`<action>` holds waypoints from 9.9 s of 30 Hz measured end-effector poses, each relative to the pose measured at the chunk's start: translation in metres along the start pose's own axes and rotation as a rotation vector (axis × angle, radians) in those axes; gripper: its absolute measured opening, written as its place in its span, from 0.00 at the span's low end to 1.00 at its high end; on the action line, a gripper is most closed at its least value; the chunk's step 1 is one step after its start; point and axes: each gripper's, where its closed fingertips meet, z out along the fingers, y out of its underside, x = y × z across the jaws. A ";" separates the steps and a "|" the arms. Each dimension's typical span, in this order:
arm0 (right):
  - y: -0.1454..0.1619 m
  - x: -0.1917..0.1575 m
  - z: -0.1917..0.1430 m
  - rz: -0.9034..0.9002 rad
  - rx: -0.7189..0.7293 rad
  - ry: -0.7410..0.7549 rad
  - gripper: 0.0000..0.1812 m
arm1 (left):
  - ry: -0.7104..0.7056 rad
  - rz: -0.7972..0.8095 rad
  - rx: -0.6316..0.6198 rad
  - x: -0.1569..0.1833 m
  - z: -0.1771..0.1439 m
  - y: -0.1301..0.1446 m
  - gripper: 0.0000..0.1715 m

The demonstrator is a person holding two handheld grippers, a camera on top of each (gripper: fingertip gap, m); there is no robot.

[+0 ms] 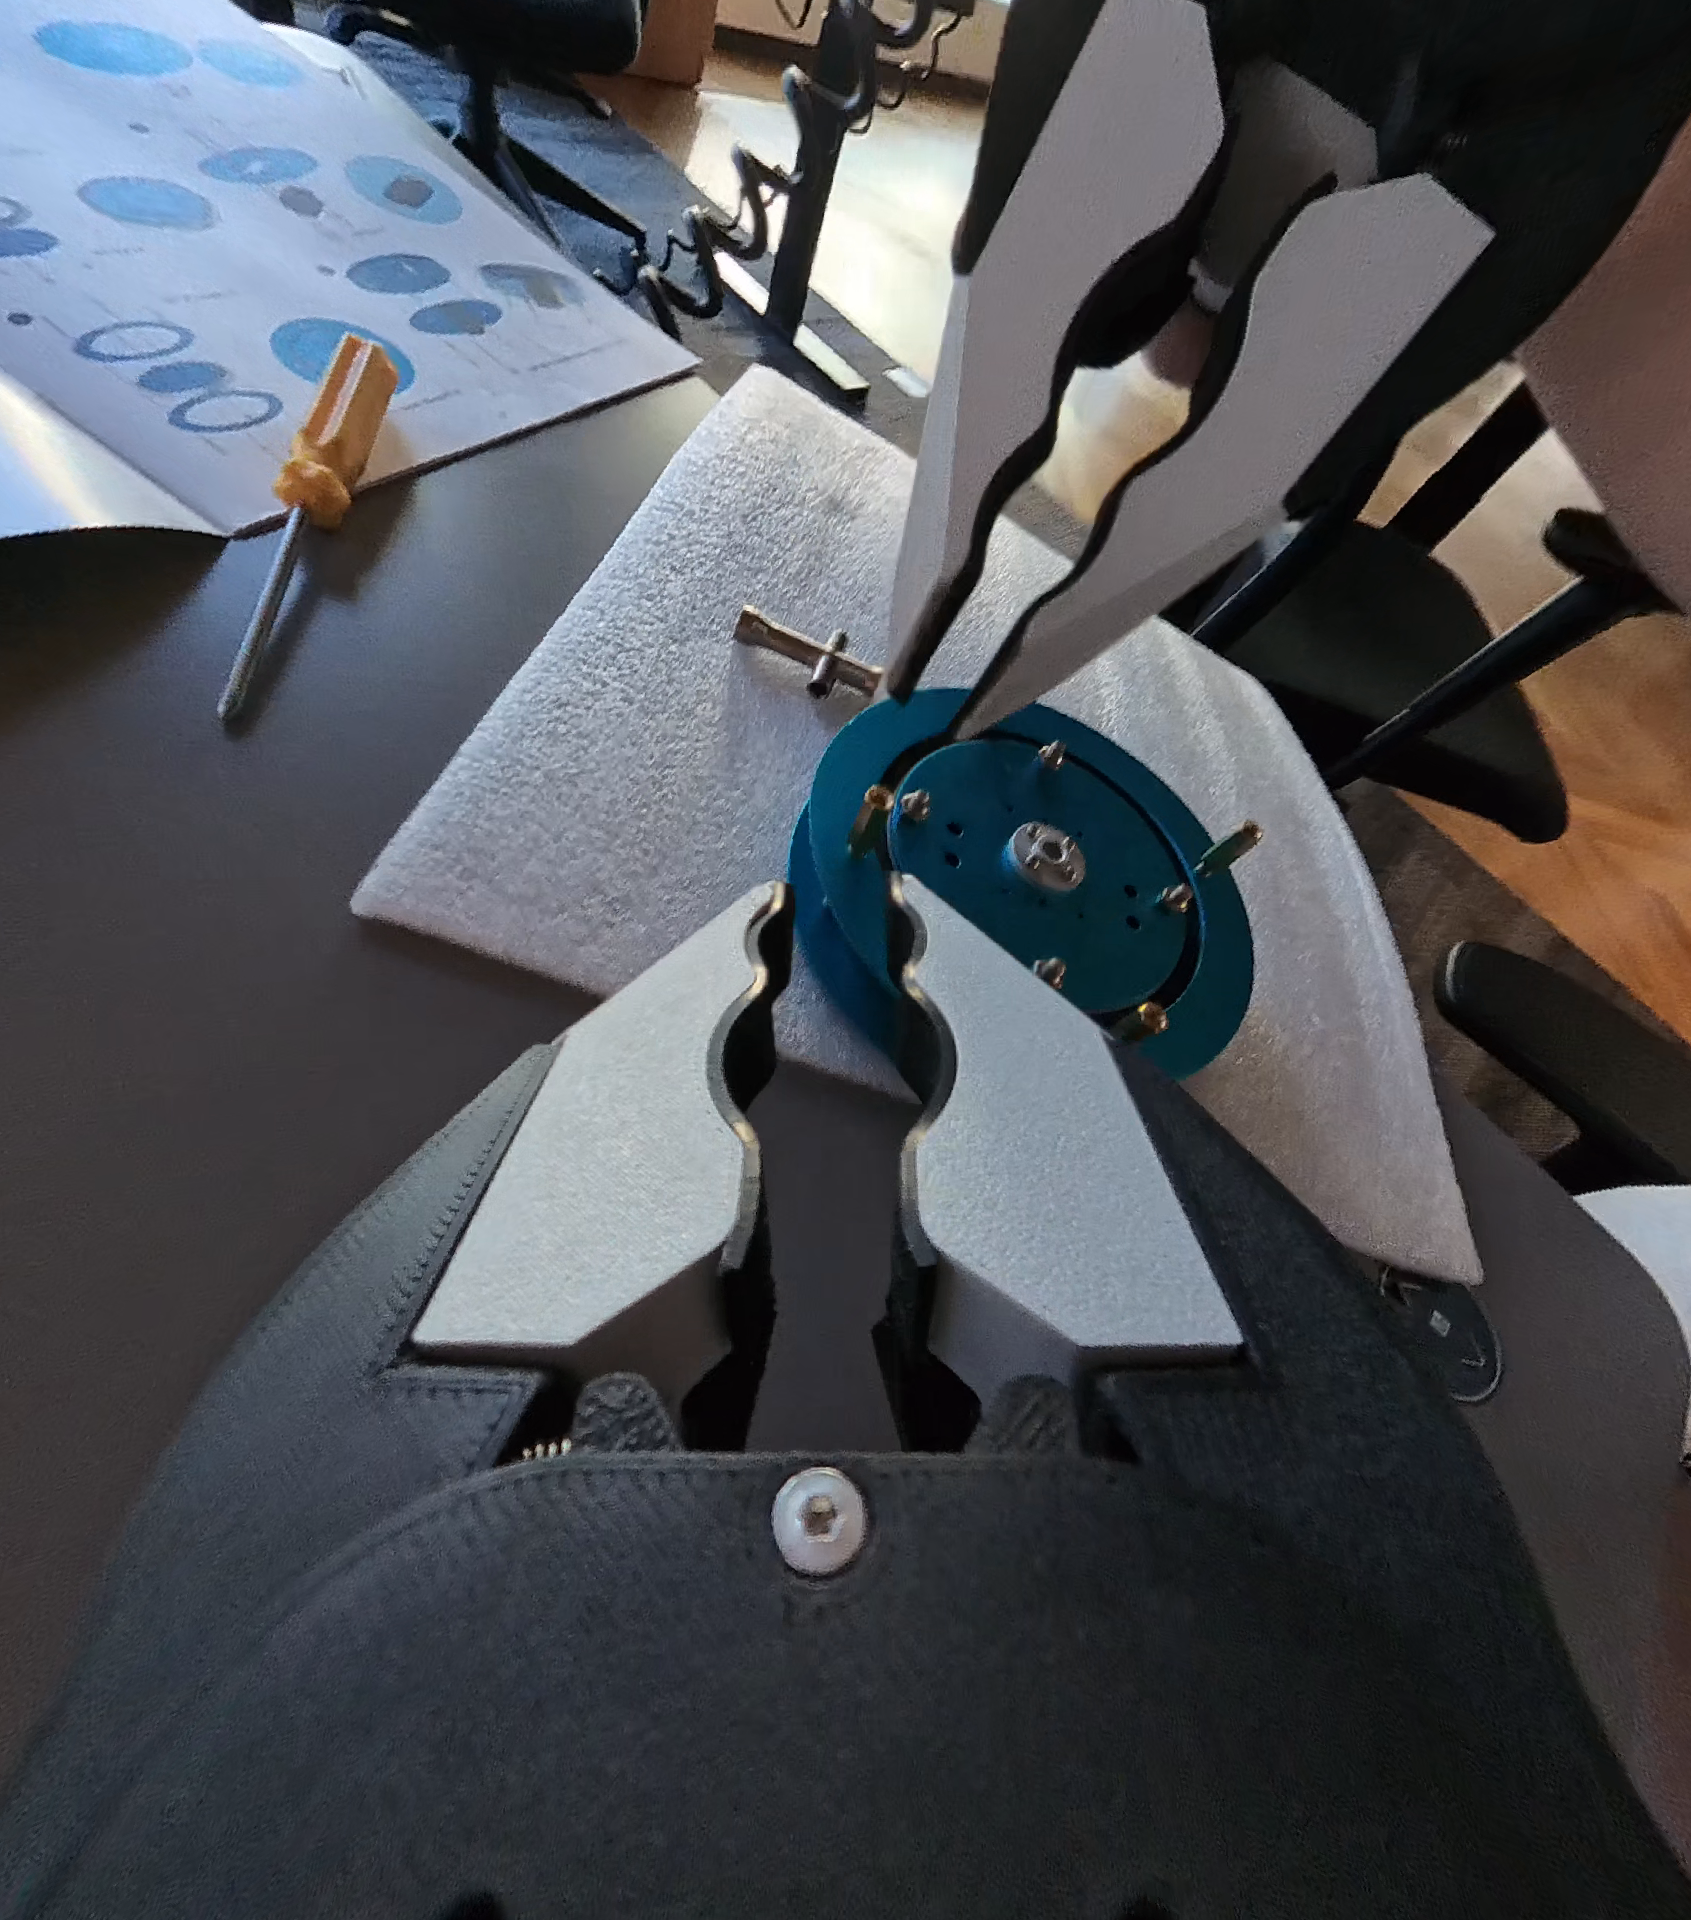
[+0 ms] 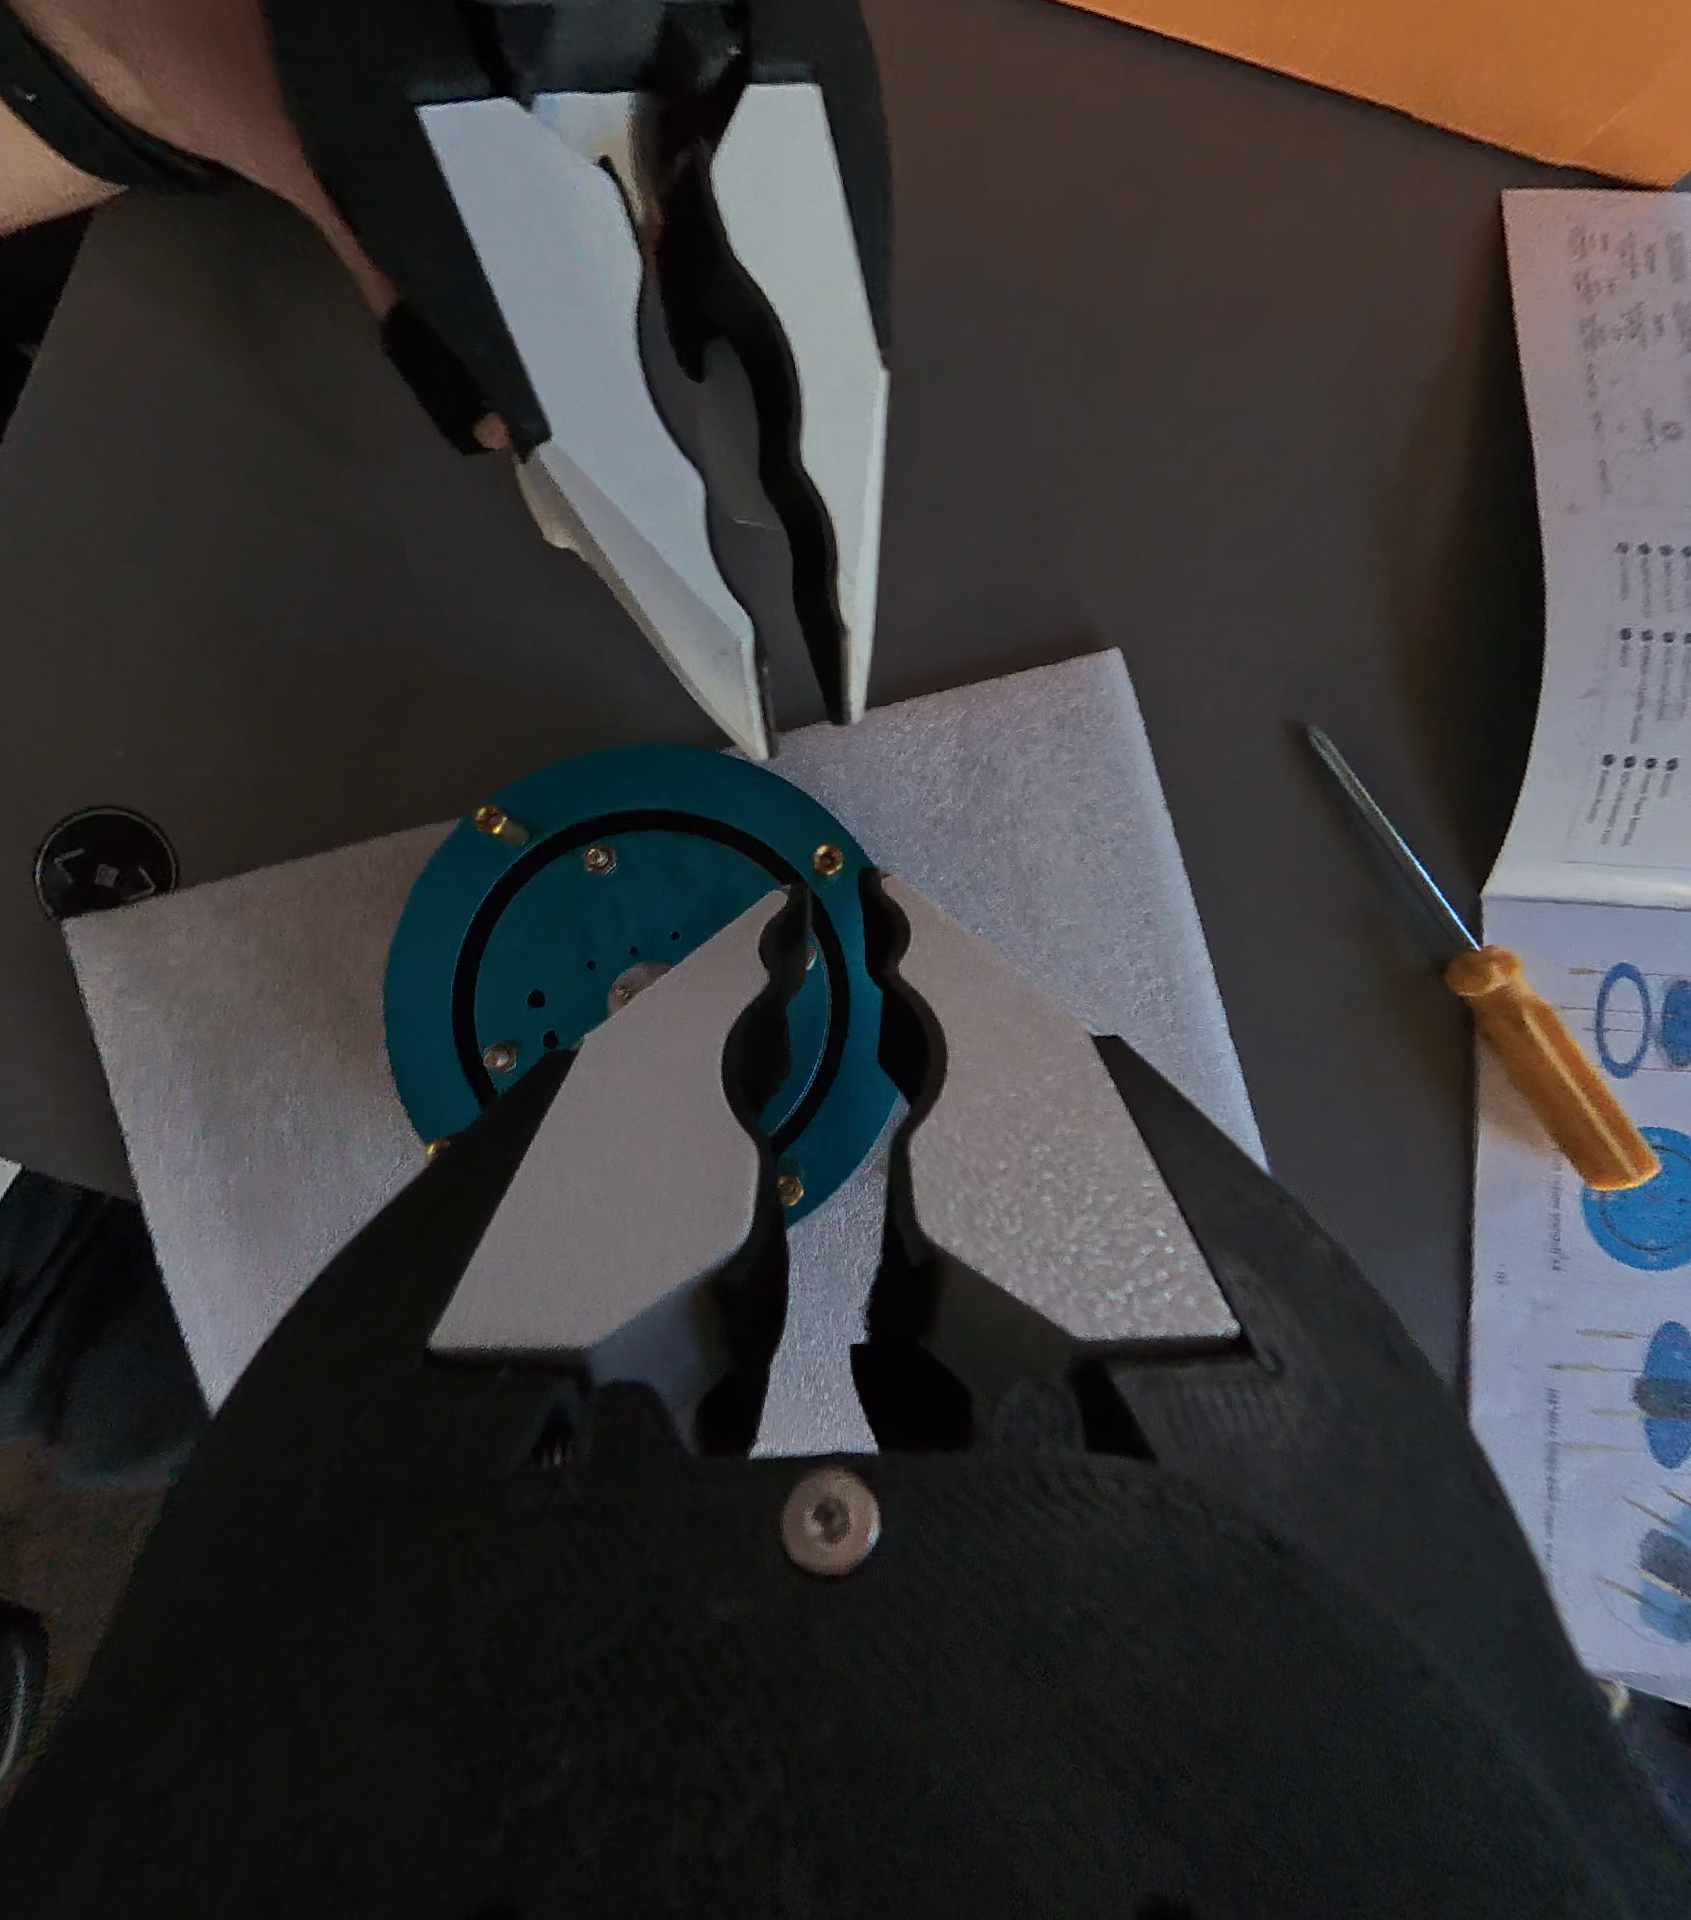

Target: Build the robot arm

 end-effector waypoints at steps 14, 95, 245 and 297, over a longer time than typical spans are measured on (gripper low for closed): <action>0.005 -0.005 0.022 0.009 -0.138 -0.028 0.02 | 0.074 0.000 -0.037 0.005 0.013 0.002 0.11; 0.055 -0.032 -0.041 0.423 0.219 0.146 0.24 | 0.124 -0.333 -0.156 -0.004 0.009 0.018 0.12; 0.021 -0.038 -0.044 -0.206 0.257 -0.172 0.07 | -0.075 0.594 -0.176 0.077 0.018 -0.041 0.11; 0.003 -0.061 -0.092 0.398 0.833 0.660 0.24 | -0.329 0.192 0.104 0.062 0.021 -0.041 0.07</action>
